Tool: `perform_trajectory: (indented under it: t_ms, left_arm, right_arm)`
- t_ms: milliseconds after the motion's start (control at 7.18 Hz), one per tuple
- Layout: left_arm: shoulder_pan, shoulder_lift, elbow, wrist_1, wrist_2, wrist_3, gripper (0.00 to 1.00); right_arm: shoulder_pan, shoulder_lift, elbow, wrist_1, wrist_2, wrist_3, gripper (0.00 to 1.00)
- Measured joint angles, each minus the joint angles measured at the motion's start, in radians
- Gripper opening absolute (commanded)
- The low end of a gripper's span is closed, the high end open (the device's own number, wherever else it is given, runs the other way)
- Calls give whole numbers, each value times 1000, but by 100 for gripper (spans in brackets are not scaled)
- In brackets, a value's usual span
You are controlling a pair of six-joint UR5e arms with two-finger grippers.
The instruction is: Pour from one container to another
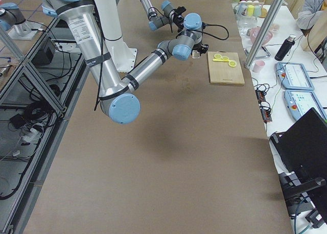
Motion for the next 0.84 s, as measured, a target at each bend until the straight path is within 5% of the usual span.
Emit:
perform_trajectory:
  t_ms: [835]
  left_arm:
    - [-69, 143, 2, -36, -41, 7, 0]
  right_arm:
    - [26, -115, -154, 502, -28, 255, 0]
